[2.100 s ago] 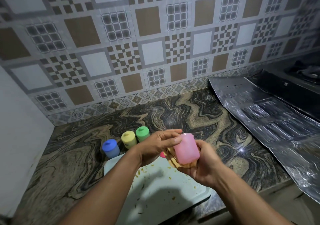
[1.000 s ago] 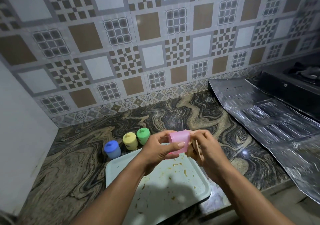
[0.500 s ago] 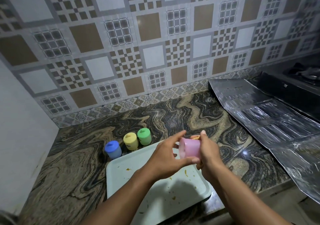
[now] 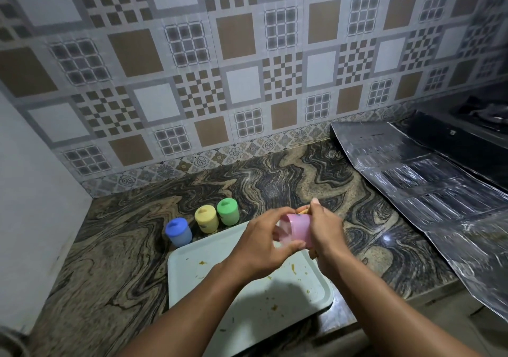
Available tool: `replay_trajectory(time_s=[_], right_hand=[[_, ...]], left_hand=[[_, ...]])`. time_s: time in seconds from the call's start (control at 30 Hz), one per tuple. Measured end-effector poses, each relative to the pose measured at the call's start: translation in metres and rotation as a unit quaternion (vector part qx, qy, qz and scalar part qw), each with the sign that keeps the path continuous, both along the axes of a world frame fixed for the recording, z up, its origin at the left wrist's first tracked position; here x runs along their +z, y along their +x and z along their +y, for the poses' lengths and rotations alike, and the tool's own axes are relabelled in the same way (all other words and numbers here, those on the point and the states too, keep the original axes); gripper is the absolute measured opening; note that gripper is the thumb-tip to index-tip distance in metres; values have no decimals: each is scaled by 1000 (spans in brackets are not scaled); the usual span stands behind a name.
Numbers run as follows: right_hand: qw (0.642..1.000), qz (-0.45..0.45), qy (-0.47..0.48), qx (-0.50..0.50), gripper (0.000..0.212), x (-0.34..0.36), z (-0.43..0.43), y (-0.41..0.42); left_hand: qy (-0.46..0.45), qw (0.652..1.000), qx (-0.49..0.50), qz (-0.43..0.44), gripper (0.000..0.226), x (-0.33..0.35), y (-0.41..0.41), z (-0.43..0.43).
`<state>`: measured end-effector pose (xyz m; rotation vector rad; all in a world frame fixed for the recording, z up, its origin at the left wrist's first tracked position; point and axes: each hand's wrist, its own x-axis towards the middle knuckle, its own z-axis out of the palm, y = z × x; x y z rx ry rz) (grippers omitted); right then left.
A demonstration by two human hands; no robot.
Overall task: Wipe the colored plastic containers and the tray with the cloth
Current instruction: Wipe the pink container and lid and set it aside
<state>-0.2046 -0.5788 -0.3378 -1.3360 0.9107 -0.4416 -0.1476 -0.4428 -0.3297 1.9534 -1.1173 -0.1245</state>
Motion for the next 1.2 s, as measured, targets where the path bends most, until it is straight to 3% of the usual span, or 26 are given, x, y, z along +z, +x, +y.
replay_trajectory(time_s=[0.07,0.1,0.13,0.2,0.27,0.33,0.47,0.57,0.63,0.8,0.83,0.9,0.97,1.1,1.2], right_hand=[[1000,-3,20,4,49,1,-1,-1],[1000,-6,27,2,49,2,-1,-2],[1000,-11,29,0,49,3,-2,-1],[1000,-19,25,0,49,4,-1,-2],[1000,-19,9,5,49,4,-1,-1],[1000,-11,12,5,50,4,-1,-3],[999,5,44,-5,46,6,-2,-8],[999,-13,36,-22,47,4,0,-6],[999,-11,26,-20,47,3,1,-5],[998,16,50,-22,45,5,-5,-11],[998,13,52,-25,46,5,-6,-11],[999,1,43,-28,49,2,-6,-10],[999,2,25,-20,50,2,-5,-10],[1000,4,17,-21,47,4,-8,-13],[1000,3,-1,-29,47,6,-6,-13]], left_hand=[[9,992,-53,-117,70,0,2,1],[12,989,-59,-132,74,-1,4,3],[11,992,-49,-119,78,0,4,4],[4,1000,11,-15,82,0,0,4],[-16,996,48,70,67,-4,-2,3],[-17,999,35,36,62,-7,-5,3],[20,991,-54,-122,71,-6,-1,7],[4,999,-5,-38,82,-4,-4,5],[-9,999,28,16,73,-4,-7,2],[25,985,-55,-163,71,-7,-6,5],[27,986,-52,-157,76,-7,-6,5],[15,998,-5,-63,87,-4,-11,3],[-7,1000,17,-15,78,-5,-14,1],[20,988,-49,-147,69,-6,-11,2],[23,994,-20,-103,82,-6,-11,4]])
